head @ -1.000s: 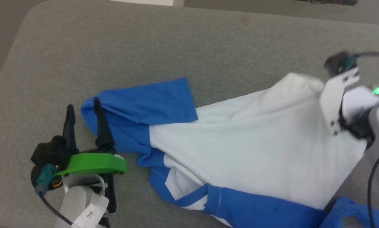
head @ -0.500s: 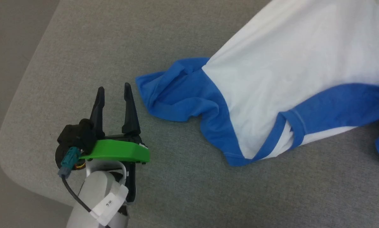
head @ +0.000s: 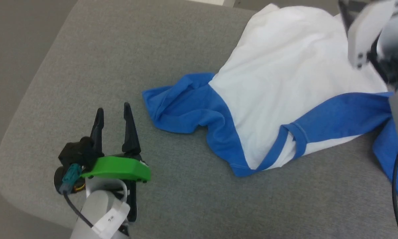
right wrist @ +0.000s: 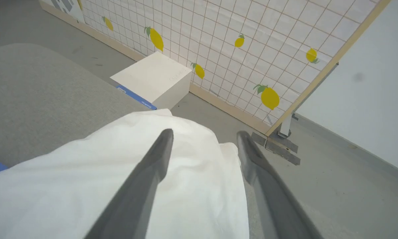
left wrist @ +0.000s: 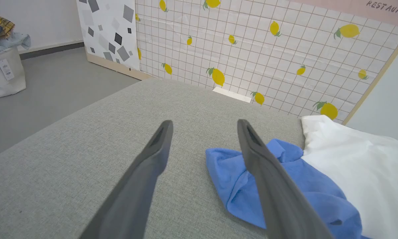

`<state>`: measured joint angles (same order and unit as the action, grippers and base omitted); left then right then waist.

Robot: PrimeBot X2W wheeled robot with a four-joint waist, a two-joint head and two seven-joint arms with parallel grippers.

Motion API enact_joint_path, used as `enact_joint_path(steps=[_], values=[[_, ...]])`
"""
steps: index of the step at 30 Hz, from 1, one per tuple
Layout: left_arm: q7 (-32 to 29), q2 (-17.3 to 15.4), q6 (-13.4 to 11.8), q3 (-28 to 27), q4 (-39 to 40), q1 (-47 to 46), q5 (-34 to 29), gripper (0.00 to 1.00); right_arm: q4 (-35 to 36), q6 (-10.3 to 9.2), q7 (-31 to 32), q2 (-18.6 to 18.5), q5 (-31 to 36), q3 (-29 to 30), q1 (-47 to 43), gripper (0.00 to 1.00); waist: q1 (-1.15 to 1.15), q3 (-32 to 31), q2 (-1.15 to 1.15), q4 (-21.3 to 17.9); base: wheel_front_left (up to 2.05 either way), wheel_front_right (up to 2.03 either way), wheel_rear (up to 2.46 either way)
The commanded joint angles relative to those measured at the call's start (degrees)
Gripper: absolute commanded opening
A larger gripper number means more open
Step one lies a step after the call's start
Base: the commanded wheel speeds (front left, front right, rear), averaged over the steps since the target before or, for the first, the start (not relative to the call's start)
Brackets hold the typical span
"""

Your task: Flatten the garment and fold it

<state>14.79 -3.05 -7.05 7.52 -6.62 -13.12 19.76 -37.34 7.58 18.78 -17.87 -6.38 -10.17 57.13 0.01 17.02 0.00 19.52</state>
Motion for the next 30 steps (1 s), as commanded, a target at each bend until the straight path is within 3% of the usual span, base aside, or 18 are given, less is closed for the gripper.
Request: enact_joint_path(steps=[1,8,14,29,30], values=[[0.2,0.12,0.39,-0.46,-0.04,0.94,-0.39,1.0,0.85,-0.09,-0.04,-1.28,-1.43,-0.1,-3.22,1.0,-0.01,-5.41,0.0,-5.11,0.0,0.0,0.0],[0.2,0.07,1.15,-1.77,-0.09,2.69,-0.49,1.0,6.04,-0.09,7.14,-6.83,-5.43,0.59,-17.09,1.0,-0.01,-7.09,0.0,-8.26,0.0,0.0,0.0],[0.2,0.1,1.57,-1.56,0.02,2.5,-0.12,1.0,10.08,-0.09,13.78,-9.74,-5.41,0.0,-23.47,1.0,-0.01,-5.55,0.0,-8.64,0.0,0.0,0.0],[0.2,0.16,0.93,-0.35,0.61,0.64,1.41,1.0,9.96,-0.09,13.53,-8.98,-5.85,-2.92,-23.43,1.0,-0.01,-0.35,0.0,-5.88,0.0,0.0,0.0],[0.2,0.16,0.85,-0.29,0.65,0.57,1.55,1.0,9.58,-0.09,13.77,-8.9,-5.9,-2.75,-23.27,0.64,-0.01,-0.22,0.0,-5.88,0.0,0.0,0.0]])
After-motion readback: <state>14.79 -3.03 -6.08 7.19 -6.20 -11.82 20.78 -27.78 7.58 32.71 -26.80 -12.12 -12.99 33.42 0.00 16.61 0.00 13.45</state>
